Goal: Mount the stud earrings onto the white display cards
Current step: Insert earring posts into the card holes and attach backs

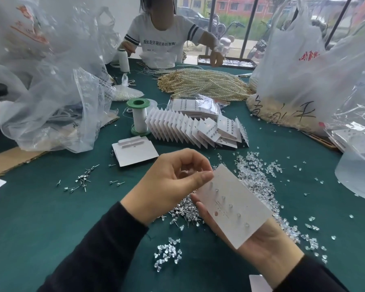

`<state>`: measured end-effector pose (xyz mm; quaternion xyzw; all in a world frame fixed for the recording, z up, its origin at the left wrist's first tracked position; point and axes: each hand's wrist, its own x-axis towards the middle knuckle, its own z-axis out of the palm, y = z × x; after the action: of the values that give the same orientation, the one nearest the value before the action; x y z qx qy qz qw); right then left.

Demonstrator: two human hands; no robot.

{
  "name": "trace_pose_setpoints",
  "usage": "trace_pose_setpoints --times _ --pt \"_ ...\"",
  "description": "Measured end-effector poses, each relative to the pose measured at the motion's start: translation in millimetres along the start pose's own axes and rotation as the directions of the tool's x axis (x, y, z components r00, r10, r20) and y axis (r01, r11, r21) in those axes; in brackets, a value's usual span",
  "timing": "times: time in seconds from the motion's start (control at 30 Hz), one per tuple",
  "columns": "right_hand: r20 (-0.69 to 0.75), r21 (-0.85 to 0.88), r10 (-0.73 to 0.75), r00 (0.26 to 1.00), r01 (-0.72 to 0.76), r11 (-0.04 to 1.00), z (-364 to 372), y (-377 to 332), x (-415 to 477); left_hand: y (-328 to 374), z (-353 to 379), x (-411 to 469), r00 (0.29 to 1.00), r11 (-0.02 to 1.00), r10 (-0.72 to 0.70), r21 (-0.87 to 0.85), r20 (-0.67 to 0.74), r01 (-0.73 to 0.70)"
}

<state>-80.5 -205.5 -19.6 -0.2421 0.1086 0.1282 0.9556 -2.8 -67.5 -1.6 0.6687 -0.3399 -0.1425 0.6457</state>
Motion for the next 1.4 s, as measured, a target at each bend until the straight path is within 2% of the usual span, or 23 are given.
trace_pose_setpoints --times 0.1,0.47,0.57,0.63,0.7,0.77,0.87,0.97,1.03,1.1,1.17,1.2,1.3,1.37,1.4 --pt "-0.003 0.004 0.015 1.000 -0.015 1.000 0 2 -1 -1 3 0 0.999 0.999 -0.004 -0.042 -0.032 0.003" --pt "0.080 -0.051 0.032 0.996 -0.028 0.998 -2 3 -2 -4 2 -1 0.995 0.991 -0.085 -0.103 0.047 0.090" --pt "0.056 -0.126 -0.015 0.998 0.022 0.992 -3 5 -1 -4 4 -1 0.993 0.990 -0.118 -0.078 0.022 0.120" --pt "0.030 -0.251 -0.100 0.995 0.104 0.962 -2 5 1 -5 7 0 0.992 0.989 -0.122 -0.082 -0.023 0.120" --pt "-0.015 -0.415 -0.242 0.970 0.214 0.884 -2 5 4 -6 9 1 0.991 0.993 -0.105 -0.068 -0.082 0.099" --pt "-0.018 -0.609 -0.414 0.910 0.318 0.727 -4 3 6 -6 9 2 0.989 0.995 -0.094 -0.045 -0.116 0.089" --pt "0.124 -0.881 -0.649 0.751 0.385 0.277 -11 2 8 -8 8 1 0.985 0.993 -0.120 -0.014 -0.121 0.119" --pt "0.288 -0.939 -0.754 0.591 0.327 -0.103 -17 0 11 -9 9 2 0.980 0.987 -0.154 0.021 -0.128 0.158" --pt "0.383 -0.921 -0.763 0.521 0.281 -0.271 -19 0 12 -10 10 2 0.979 0.982 -0.179 0.040 -0.096 0.184" --pt "0.468 -0.884 -0.738 0.486 0.262 -0.388 -20 1 13 -12 11 2 0.979 0.975 -0.194 0.095 -0.064 0.200" --pt "0.519 -0.854 -0.700 0.491 0.264 -0.449 -19 1 13 -14 11 3 0.974 0.969 -0.220 0.107 -0.047 0.224" --pt "0.521 -0.853 -0.690 0.501 0.280 -0.441 -18 -1 13 -15 11 3 0.969 0.966 -0.242 0.085 -0.043 0.245" --pt "0.432 -0.896 -0.739 0.517 0.341 -0.286 -14 -18 6 -14 9 4 0.954 0.955 -0.296 -0.035 -0.049 0.294" --pt "0.332 -0.940 -0.786 0.522 0.253 -0.228 -19 -39 -2 -13 6 5 0.940 0.937 -0.334 -0.132 -0.065 0.324" --pt "0.268 -0.964 -0.793 0.547 0.147 -0.223 -24 -52 -7 -12 3 5 0.933 0.927 -0.352 -0.169 -0.074 0.336"
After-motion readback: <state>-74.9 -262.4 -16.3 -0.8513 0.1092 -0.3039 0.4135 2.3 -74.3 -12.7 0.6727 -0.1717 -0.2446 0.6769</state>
